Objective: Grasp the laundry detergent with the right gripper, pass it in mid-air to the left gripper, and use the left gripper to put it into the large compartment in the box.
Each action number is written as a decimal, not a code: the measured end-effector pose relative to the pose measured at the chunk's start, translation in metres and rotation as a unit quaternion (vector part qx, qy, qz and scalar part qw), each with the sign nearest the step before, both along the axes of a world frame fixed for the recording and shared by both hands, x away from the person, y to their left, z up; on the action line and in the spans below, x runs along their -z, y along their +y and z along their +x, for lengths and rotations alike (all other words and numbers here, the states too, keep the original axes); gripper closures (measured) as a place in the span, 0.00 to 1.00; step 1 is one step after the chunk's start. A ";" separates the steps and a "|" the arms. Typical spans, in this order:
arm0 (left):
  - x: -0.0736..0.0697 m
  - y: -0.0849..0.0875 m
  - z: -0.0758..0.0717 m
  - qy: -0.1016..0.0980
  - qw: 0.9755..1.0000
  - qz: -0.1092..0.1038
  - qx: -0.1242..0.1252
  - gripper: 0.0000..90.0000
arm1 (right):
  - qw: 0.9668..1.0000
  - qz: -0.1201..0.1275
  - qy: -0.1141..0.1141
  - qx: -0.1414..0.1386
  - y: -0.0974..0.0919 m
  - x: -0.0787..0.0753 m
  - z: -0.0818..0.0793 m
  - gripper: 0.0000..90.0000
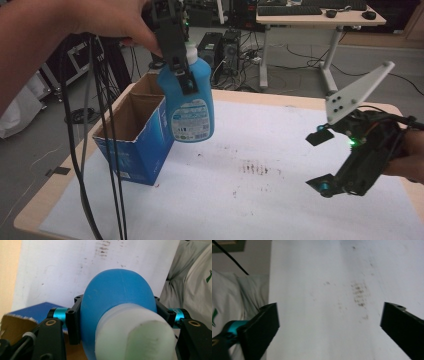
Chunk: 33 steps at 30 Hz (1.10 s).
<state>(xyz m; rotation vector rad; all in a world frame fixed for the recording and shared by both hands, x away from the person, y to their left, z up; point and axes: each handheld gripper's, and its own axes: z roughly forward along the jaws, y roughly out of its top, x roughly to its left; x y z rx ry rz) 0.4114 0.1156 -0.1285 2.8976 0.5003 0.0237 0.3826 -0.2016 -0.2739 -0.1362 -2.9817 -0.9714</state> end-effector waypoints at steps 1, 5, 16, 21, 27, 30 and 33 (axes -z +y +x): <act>-0.004 0.004 0.001 -0.003 1.000 -0.001 -0.003 0.42 | 1.000 -0.004 0.001 0.006 -0.004 -0.001 0.000 0.01; -0.016 0.019 0.001 -0.005 1.000 -0.003 -0.029 0.42 | 0.999 -0.018 0.000 0.026 -0.016 -0.008 -0.001 0.01; -0.033 0.062 -0.002 -0.005 0.995 0.000 -0.103 0.42 | 0.992 -0.114 -0.008 0.059 -0.043 -0.012 -0.003 0.02; -0.038 0.079 -0.002 -0.006 0.993 -0.002 -0.122 0.42 | 0.992 -0.111 -0.013 0.064 -0.051 -0.013 -0.003 0.02; -0.041 0.102 -0.004 -0.008 0.989 -0.001 -0.146 0.42 | 0.992 -0.109 -0.006 0.068 -0.053 -0.014 -0.001 0.02; -0.041 0.111 -0.005 -0.010 0.988 -0.001 -0.154 0.42 | 0.992 -0.108 -0.008 0.066 -0.053 -0.013 0.001 0.02; -0.038 0.119 -0.005 -0.014 0.987 -0.001 -0.161 0.42 | 0.992 -0.109 -0.009 0.069 -0.052 -0.013 0.002 0.02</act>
